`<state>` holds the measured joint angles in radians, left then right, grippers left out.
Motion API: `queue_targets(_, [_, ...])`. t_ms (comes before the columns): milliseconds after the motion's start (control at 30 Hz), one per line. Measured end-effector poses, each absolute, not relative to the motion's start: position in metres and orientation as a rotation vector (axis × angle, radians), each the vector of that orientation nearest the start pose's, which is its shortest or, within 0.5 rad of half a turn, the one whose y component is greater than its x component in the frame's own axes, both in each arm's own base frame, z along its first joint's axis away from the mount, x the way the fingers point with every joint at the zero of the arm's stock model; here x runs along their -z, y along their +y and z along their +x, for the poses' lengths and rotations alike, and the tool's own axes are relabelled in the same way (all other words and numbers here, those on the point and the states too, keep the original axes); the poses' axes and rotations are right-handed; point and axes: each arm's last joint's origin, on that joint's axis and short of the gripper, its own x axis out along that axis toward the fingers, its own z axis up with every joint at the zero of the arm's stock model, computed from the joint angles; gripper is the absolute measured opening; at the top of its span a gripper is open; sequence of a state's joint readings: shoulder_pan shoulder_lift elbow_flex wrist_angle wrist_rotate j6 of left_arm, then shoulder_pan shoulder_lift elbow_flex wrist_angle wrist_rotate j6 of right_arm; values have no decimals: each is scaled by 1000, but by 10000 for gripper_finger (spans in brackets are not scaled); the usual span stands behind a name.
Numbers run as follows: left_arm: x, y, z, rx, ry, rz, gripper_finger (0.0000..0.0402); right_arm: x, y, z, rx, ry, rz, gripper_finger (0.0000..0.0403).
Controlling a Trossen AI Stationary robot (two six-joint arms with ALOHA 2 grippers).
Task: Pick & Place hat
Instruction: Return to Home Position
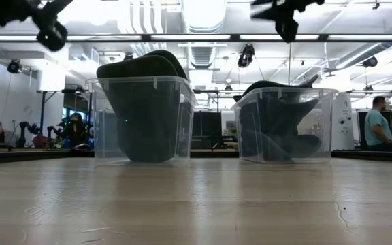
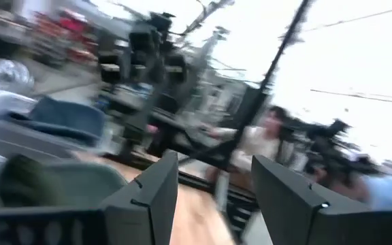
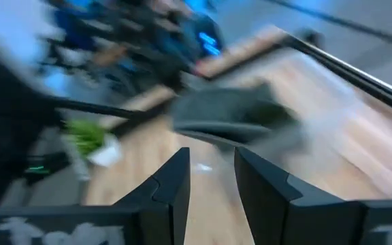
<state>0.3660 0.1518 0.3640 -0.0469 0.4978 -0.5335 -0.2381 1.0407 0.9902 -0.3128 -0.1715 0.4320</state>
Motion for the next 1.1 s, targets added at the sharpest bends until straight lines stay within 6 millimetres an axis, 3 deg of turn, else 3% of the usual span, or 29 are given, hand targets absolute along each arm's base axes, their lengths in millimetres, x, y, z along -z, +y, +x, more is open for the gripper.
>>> queue_targets(133, [-232,16,84,210,-76,-519,181,-328,-36,207,-9,172,465,111])
queue_targets(200, [-224,16,83,215,-90,-527,181,-316,-33,198,-20,130,481,111])
queue_targets(400, [-199,16,85,215,-43,-592,181,-282,-28,177,-32,72,546,112])
queue_targets(567, [-175,19,92,198,34,-643,181,-254,-27,166,-1,121,617,111])
queue_targets(833, [-170,20,95,197,29,-640,181,-213,-26,161,28,223,604,112])
queue_targets(1100, [-174,8,93,315,19,-619,181,-194,-25,157,37,282,601,112])
